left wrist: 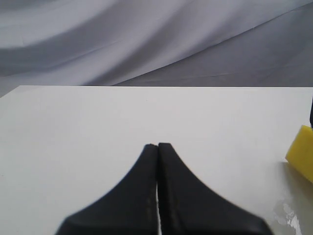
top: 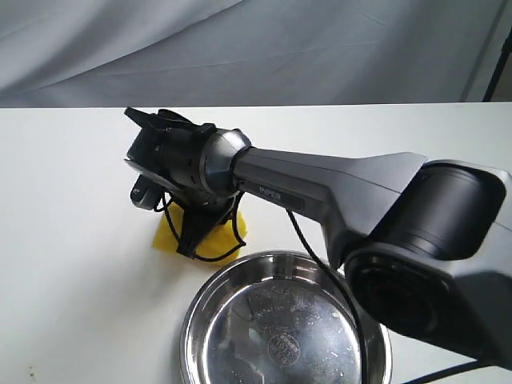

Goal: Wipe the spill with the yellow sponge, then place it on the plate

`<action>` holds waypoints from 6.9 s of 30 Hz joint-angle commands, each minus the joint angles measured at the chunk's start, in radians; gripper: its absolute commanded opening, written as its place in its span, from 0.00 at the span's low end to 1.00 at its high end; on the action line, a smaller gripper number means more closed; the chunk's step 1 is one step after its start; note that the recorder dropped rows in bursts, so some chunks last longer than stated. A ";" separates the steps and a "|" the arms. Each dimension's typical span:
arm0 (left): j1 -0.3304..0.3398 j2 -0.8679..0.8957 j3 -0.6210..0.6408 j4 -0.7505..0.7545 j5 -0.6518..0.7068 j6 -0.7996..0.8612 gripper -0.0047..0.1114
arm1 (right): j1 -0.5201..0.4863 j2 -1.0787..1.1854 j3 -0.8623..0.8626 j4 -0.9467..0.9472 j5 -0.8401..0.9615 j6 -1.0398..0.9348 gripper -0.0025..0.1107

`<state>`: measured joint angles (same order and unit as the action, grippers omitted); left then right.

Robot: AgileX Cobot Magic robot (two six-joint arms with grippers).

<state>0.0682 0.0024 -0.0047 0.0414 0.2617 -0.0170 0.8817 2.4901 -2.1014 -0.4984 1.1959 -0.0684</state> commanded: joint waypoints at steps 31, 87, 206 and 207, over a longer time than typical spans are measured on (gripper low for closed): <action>0.002 -0.002 0.005 -0.001 -0.003 -0.003 0.04 | 0.256 -0.058 0.005 0.176 0.024 -0.015 0.03; 0.002 -0.002 0.005 -0.001 -0.003 -0.003 0.04 | 0.289 -0.384 0.081 0.744 0.024 -0.402 0.02; 0.002 -0.002 0.005 -0.001 -0.003 -0.003 0.04 | 0.022 -0.215 0.378 0.193 -0.322 -0.286 0.02; 0.002 -0.002 0.005 -0.001 -0.003 -0.003 0.04 | 0.017 -0.215 0.378 0.211 -0.319 -0.286 0.02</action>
<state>0.0682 0.0024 -0.0047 0.0414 0.2617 -0.0186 0.9213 2.2601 -1.7364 -0.2777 0.8336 -0.3635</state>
